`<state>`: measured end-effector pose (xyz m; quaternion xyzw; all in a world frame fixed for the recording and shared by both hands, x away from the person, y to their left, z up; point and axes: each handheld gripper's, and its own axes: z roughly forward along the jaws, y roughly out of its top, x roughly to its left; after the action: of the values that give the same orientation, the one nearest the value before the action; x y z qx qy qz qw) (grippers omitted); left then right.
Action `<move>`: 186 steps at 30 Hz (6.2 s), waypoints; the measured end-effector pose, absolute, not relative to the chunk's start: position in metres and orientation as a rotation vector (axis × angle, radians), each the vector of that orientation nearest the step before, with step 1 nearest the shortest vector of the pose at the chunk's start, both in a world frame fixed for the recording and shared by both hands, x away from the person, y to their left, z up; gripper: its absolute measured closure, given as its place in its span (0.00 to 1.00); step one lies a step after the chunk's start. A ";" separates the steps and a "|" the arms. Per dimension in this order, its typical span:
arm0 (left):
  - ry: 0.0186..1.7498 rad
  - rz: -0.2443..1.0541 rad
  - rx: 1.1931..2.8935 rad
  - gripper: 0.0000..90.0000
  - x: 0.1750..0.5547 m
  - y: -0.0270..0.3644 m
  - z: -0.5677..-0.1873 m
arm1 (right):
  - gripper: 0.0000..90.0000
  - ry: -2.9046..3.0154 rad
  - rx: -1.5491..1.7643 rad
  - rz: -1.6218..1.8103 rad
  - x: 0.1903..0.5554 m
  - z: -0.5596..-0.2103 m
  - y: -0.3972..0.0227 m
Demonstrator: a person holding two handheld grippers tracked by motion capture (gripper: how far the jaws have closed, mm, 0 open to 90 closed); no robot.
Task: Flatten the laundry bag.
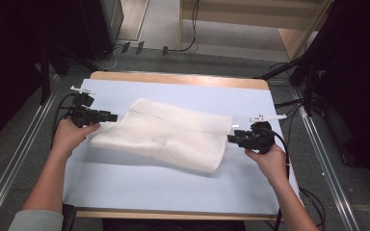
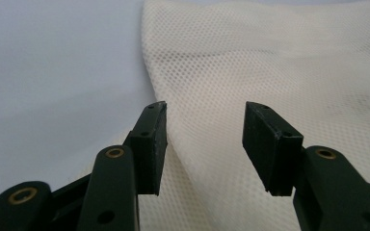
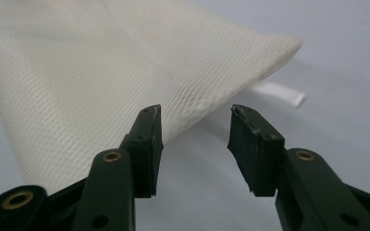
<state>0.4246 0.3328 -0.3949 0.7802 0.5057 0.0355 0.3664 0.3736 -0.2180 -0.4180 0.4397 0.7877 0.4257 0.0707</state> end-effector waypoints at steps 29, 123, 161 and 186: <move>1.294 0.061 2.118 0.95 0.469 0.300 -0.440 | 0.94 2.393 1.430 1.281 0.432 -0.447 -0.201; 1.091 0.122 2.137 0.62 0.412 0.274 -0.405 | 0.94 2.644 0.965 1.373 0.306 -0.418 -0.092; 1.188 -0.001 2.165 1.00 0.454 0.281 -0.443 | 0.93 2.626 0.968 1.364 0.301 -0.419 -0.099; 1.527 0.181 1.732 1.00 0.436 0.373 -0.419 | 0.94 2.489 1.012 1.341 0.303 -0.399 -0.133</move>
<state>0.4358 0.3733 -0.4186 0.6850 0.6040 0.0715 0.4011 0.3034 -0.1329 -0.3988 0.3363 0.8269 0.4454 0.0691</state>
